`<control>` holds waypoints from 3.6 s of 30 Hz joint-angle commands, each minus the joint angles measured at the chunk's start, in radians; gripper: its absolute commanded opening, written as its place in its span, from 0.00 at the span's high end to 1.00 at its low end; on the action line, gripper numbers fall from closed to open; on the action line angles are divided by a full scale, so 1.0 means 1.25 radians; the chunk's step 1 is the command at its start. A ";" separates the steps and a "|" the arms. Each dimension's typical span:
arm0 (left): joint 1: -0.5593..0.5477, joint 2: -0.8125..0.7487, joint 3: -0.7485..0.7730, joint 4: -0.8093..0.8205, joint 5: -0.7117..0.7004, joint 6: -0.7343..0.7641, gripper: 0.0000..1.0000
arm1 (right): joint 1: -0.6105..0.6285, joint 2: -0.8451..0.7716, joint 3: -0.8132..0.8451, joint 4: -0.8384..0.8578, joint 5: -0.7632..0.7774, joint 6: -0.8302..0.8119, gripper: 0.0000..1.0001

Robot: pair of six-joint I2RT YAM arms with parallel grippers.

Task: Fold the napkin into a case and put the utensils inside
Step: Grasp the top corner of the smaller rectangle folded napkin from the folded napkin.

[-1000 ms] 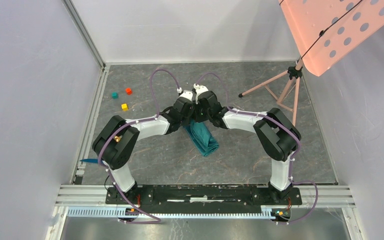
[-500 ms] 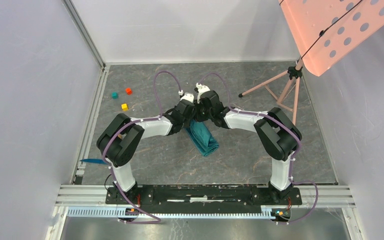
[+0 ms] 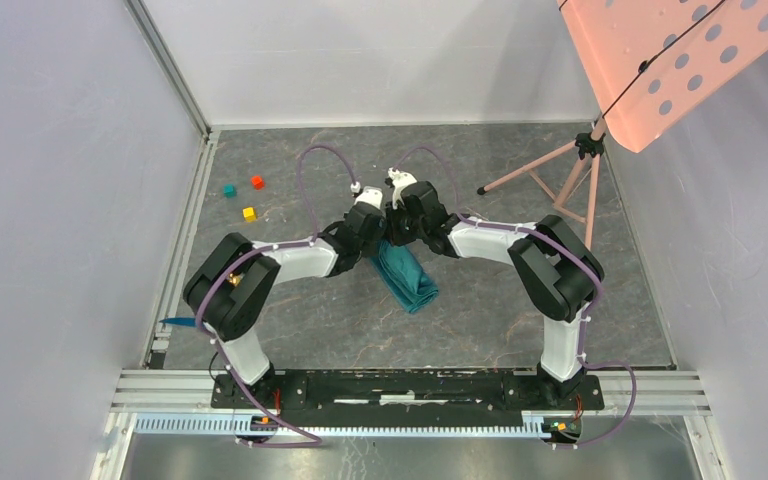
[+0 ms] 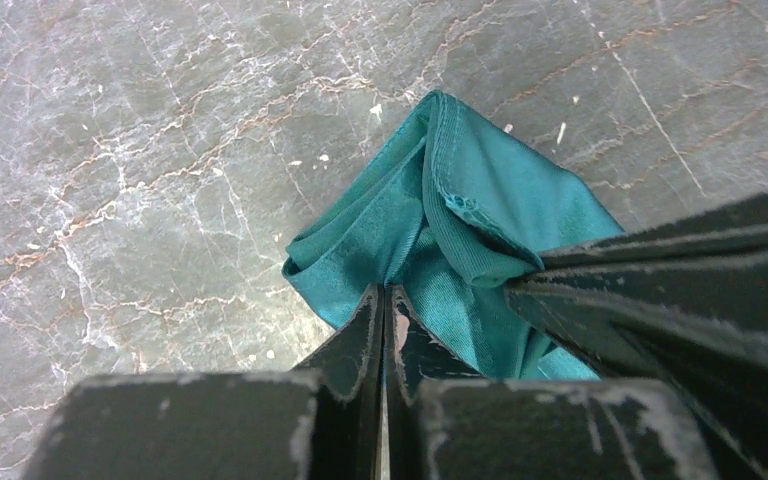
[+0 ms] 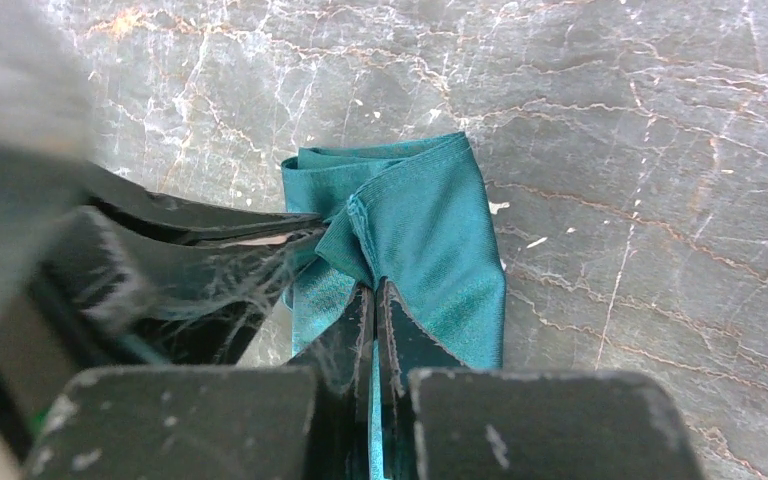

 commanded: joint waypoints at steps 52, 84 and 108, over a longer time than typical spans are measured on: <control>0.105 -0.141 -0.175 0.250 0.206 -0.122 0.98 | 0.029 0.010 0.069 -0.079 -0.095 -0.205 0.71; 0.129 -0.165 -0.176 0.180 0.242 -0.246 0.66 | -0.002 0.059 -0.069 0.297 -0.233 0.143 0.73; 0.219 -0.344 -0.337 0.082 0.477 -0.619 0.45 | 0.090 -0.162 -0.121 -0.074 0.076 -0.547 0.36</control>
